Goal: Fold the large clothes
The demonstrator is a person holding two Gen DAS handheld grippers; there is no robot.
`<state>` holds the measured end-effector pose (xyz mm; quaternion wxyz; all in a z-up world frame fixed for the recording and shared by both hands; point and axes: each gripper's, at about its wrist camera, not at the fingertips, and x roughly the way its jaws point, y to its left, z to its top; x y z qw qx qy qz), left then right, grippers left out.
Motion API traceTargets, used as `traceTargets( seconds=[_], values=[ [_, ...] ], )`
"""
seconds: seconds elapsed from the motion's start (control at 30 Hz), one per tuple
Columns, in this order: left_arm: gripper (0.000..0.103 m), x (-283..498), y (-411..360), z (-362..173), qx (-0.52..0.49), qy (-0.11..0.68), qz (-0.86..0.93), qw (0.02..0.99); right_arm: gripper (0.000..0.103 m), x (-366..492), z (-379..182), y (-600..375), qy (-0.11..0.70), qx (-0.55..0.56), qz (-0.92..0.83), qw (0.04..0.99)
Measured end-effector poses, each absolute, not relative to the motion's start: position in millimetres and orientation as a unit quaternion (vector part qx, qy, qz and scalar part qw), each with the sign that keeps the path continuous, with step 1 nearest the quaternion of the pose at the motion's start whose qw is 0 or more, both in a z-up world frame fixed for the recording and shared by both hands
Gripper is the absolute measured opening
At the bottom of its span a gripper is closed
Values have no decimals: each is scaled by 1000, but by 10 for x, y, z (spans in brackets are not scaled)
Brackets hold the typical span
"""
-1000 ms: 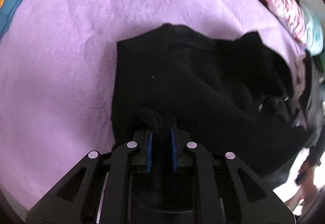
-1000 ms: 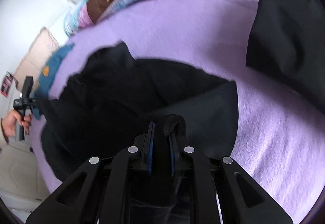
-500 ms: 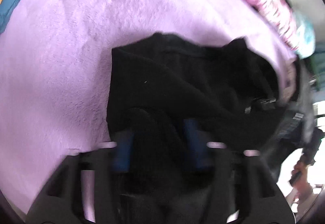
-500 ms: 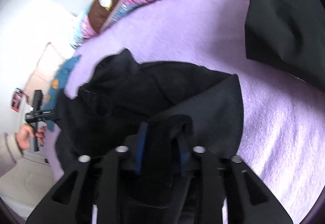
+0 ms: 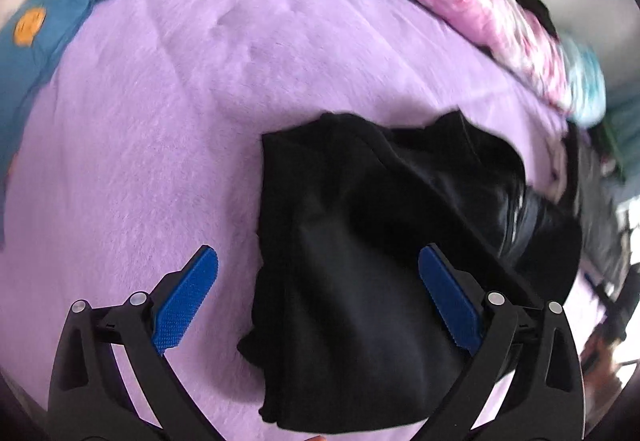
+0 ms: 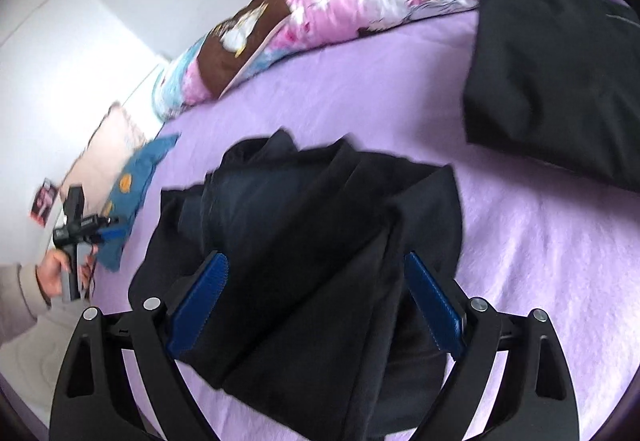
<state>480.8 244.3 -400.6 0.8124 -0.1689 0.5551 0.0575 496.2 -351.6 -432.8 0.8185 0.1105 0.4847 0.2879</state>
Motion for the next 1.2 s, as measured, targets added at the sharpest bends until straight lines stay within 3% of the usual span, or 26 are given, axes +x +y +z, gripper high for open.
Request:
traceTargets(
  seconds=[0.17, 0.43, 0.67, 0.83, 1.03, 1.2],
  values=[
    [97, 4655, 1896, -4036, -65, 547, 31, 834, 88, 4811, -4298, -3225, 482, 66, 312, 816],
    [97, 4411, 1347, -4279, 92, 542, -7, 835, 88, 4639, -4039, -2495, 437, -176, 396, 788],
    [97, 4396, 1550, -4384, 70, 552, 20, 830, 88, 4972, -4108, -2314, 466, -271, 406, 738],
    [97, 4505, 1596, -4428, 140, 549, 7, 824, 88, 5206, -4076, -2139, 450, -338, 434, 703],
    [97, 4732, 1757, -4519, 146, 568, -12, 810, 88, 5423, -4136, -1688, 418, -455, 499, 607],
    [97, 5053, 1716, -4392, 202, 529, -58, 822, 80, 5784, -4358, -1620, 468, -472, 514, 542]
  ],
)
